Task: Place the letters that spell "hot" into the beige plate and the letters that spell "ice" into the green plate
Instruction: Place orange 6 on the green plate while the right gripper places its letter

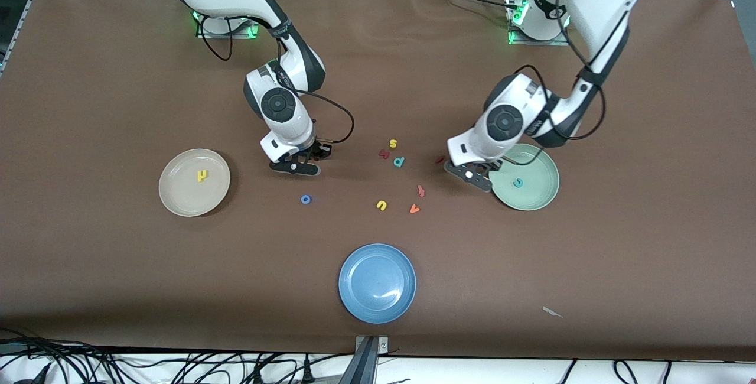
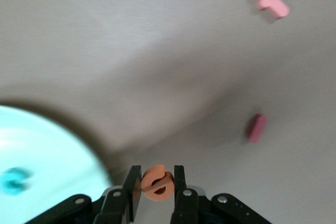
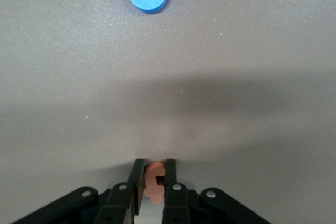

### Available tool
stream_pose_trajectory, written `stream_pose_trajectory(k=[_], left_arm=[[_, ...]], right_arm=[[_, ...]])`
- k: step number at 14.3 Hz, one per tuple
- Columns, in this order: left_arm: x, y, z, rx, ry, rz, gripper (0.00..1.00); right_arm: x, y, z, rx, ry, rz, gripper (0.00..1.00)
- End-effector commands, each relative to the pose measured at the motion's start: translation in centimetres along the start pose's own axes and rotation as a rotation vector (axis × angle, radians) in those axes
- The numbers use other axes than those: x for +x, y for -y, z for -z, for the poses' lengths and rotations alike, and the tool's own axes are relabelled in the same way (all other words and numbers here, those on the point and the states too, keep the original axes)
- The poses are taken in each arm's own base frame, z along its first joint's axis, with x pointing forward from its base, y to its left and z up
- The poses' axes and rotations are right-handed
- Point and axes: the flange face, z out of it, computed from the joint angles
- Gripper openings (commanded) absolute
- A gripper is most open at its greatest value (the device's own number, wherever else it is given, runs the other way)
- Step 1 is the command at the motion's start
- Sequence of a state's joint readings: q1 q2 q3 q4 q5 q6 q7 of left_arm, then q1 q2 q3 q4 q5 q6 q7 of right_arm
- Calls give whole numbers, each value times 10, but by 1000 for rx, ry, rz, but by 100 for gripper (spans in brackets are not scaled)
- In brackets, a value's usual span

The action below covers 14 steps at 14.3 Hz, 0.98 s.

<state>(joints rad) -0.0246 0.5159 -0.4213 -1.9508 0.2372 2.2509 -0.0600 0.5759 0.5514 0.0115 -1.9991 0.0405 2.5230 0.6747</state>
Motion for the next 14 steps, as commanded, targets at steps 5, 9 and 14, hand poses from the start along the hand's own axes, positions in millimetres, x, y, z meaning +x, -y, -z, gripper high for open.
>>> stream_pose_trajectory(k=[5,9,14], left_arm=[[-12,88,5,-27,20,-160,16],[-12,80,4,-57,22,-127,100],[-6,30,14,-88,24,-46,100]], right_arm=[[1,10,-6,10,7,2,3],[29,10,31,-22,48,12,0],[80,-54,91,-74,64,106,0]])
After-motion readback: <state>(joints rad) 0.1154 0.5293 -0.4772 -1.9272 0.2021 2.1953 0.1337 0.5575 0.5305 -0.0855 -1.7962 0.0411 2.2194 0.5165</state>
